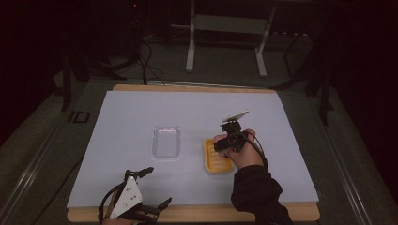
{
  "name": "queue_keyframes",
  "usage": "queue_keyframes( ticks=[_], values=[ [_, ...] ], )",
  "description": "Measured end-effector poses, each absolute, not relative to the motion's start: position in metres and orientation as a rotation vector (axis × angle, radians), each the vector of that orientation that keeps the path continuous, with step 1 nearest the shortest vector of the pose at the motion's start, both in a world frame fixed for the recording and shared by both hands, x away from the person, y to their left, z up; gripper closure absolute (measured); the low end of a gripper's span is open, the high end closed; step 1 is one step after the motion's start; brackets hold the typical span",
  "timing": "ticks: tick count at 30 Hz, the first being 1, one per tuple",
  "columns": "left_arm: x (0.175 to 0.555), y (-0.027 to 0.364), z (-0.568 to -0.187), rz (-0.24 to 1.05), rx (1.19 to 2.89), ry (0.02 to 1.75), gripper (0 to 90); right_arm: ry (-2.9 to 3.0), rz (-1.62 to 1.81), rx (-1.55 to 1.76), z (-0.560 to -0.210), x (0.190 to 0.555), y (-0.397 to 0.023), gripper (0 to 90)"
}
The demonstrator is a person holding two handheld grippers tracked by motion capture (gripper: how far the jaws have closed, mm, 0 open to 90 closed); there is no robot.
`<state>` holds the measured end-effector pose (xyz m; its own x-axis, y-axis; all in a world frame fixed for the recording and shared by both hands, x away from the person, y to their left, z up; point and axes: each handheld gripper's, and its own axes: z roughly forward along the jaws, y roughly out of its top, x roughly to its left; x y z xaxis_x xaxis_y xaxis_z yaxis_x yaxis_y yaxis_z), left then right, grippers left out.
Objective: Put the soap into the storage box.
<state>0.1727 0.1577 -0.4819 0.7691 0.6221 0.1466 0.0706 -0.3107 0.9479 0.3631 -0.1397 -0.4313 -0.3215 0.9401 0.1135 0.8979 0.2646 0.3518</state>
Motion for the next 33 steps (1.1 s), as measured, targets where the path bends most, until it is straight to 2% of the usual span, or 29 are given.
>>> queue_keyframes(
  ticks=[10, 19, 26, 31, 33],
  values=[
    [0.173, 0.157, -0.482, 0.609, 1.83, 0.534, 0.4, 2.381, 0.527, 1.831, -0.462, 0.359, -0.12, 37.5],
    [0.173, 0.157, -0.482, 0.611, 1.833, 0.533, 0.4, 2.355, 0.483, 1.907, -0.488, 0.363, -0.125, 37.4],
    [0.173, 0.157, -0.482, 0.609, 1.833, 0.531, 0.4, 2.374, 0.449, 1.891, -0.489, 0.365, -0.121, 36.2],
    [0.173, 0.157, -0.482, 0.609, 1.836, 0.528, 0.4, 2.403, 0.463, 1.811, -0.476, 0.365, -0.117, 28.6],
    [0.172, 0.157, -0.482, 0.609, 1.836, 0.528, 0.4, 2.425, 0.484, 1.77, -0.468, 0.365, -0.117, 28.2]
  ],
)
